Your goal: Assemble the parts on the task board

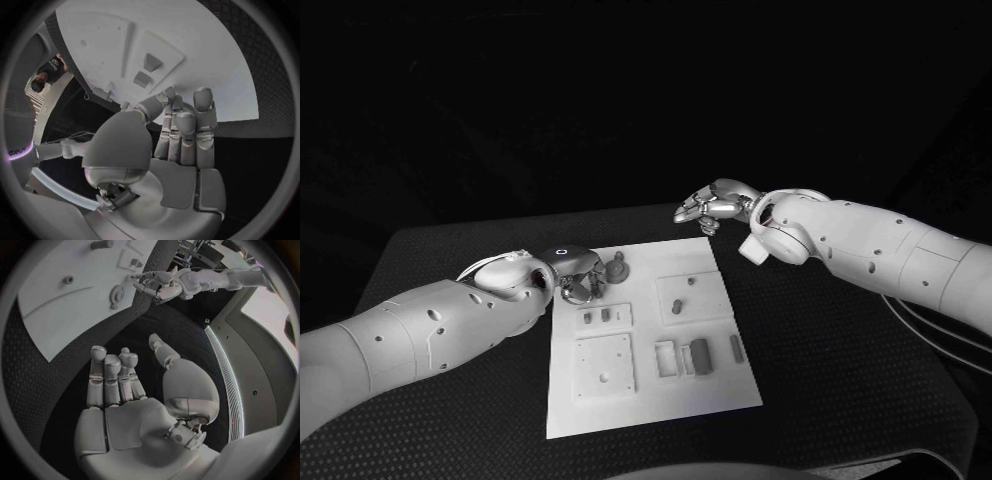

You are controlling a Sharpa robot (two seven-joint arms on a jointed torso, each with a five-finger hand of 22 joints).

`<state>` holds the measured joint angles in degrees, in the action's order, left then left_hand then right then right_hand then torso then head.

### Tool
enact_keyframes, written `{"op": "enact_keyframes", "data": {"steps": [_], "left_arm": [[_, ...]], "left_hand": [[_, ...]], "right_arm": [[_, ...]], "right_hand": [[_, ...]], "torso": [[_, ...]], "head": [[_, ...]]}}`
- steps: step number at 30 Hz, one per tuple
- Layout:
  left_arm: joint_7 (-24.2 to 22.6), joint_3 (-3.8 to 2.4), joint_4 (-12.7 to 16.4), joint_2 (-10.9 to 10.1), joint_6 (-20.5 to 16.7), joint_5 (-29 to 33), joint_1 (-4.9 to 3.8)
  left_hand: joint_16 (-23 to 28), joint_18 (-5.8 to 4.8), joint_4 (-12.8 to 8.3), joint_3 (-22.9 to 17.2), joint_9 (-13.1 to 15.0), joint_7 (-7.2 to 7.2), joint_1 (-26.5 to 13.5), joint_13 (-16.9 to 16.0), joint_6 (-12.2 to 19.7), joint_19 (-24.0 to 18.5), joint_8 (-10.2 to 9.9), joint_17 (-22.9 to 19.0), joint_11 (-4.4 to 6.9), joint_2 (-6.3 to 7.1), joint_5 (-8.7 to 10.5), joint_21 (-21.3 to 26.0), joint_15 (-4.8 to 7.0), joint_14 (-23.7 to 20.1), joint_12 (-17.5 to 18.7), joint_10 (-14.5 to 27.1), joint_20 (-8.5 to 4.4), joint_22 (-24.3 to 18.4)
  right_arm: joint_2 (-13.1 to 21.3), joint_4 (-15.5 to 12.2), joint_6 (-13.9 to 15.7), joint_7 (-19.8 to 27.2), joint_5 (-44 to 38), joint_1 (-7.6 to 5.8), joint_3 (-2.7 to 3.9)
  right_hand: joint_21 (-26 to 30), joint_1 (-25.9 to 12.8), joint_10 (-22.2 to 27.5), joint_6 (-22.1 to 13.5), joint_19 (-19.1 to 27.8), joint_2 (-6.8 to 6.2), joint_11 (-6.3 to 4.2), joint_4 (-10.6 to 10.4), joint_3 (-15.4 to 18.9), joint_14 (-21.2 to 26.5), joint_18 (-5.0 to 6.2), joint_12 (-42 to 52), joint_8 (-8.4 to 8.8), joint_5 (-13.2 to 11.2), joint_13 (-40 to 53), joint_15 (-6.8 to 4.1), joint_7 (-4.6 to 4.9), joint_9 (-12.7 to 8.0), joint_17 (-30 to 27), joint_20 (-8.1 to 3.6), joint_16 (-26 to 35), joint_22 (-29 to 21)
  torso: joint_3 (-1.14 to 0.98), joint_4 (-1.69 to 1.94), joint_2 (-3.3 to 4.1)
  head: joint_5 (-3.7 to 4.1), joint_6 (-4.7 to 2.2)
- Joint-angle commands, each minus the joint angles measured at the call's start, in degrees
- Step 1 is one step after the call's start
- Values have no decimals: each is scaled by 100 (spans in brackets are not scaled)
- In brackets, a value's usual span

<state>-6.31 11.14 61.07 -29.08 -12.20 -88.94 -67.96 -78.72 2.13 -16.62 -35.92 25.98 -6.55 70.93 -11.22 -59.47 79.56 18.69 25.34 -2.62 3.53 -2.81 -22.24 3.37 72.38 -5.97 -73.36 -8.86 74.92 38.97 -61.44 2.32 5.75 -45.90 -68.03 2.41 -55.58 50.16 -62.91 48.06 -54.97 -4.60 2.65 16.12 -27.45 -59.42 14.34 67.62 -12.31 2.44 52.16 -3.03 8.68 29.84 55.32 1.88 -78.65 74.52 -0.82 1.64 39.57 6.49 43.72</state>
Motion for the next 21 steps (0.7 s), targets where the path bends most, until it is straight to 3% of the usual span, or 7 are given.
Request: {"op": "enact_keyframes", "data": {"steps": [1, 21], "left_arm": [[-60, 1, 0, 15, 82, -3, 2], [-38, 13, -50, 65, 218, -24, 2]], "left_hand": [[21, 499, -8, -33, 7, -1, 15, -6, -25, -9, 16, 8, -15, -71, -28, -26, 38, 13, -18, -59, -28, 118], [24, 494, -8, -31, 6, -3, 13, -8, -25, -12, 15, 9, -16, -72, -28, -25, 38, 12, -13, -63, -30, 118]], "right_arm": [[-2, -1, -28, 50, 5, 0, 2], [-3, -2, -20, 41, 6, 0, 2]], "right_hand": [[-6, -7, 16, -3, -37, 30, -11, 5, -31, 0, 66, 33, 7, 34, -8, -49, 40, -1, -6, -16, -29, -9], [-6, -11, 17, -3, -38, 34, -11, 2, -31, -1, 66, 34, 7, 34, -11, -49, 40, -1, -7, -16, -30, -9]], "torso": [[2, -3, 3], [-1, -1, -2]], "head": [[7, 2], [-4, -4]]}}
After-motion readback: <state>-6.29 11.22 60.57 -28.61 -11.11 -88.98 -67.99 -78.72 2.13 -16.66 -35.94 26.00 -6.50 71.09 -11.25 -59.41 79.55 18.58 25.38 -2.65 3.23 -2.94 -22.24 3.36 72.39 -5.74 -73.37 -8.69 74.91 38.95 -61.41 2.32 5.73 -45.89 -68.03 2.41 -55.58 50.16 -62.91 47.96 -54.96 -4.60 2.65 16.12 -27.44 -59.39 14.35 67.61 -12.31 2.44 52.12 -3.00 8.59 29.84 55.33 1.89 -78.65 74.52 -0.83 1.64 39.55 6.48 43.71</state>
